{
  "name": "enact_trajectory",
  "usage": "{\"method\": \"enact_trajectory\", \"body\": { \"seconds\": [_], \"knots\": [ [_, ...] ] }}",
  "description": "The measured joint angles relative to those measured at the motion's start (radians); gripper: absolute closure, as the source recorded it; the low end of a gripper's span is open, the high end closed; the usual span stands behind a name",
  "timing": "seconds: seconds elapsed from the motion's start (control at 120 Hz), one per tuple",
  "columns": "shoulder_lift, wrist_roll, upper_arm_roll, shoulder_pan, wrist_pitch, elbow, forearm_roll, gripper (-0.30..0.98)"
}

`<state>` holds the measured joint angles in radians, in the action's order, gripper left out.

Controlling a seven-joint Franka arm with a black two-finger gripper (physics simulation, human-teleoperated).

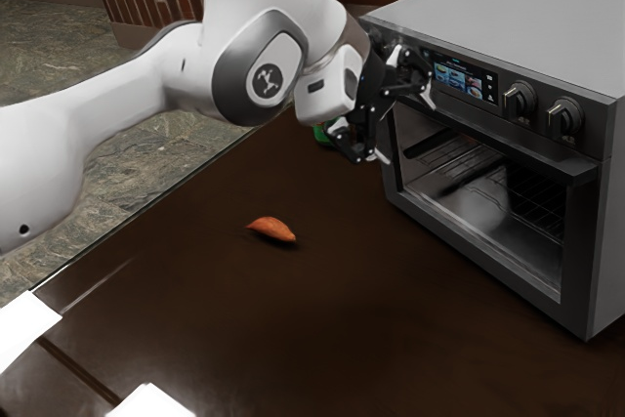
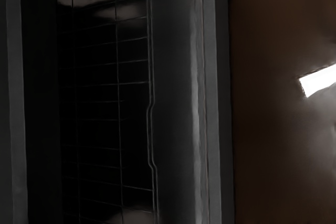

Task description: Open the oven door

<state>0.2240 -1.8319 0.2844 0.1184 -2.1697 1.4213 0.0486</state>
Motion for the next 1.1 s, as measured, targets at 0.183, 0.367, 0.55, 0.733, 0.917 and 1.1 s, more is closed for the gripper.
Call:
{"method": "enact_trajectory", "body": {
  "seconds": [0.183,0.367,0.55,0.733,0.917,1.1],
  "knots": [
    [0.075,-0.029,0.005,-0.005,0.011,-0.103,0.002,0.00],
    [0.056,-0.048,0.008,-0.007,0.036,-0.043,0.006,0.01],
    [-0.984,-0.051,-0.081,-0.007,-0.001,0.819,0.070,0.14],
    [-0.338,0.195,-0.200,0.084,0.573,-0.529,0.106,0.04],
    [-0.129,0.600,-0.265,0.142,0.818,-0.485,-0.032,0.01],
    [-0.072,0.923,-0.241,0.083,0.851,-0.242,-0.033,0.00]
  ]
}}
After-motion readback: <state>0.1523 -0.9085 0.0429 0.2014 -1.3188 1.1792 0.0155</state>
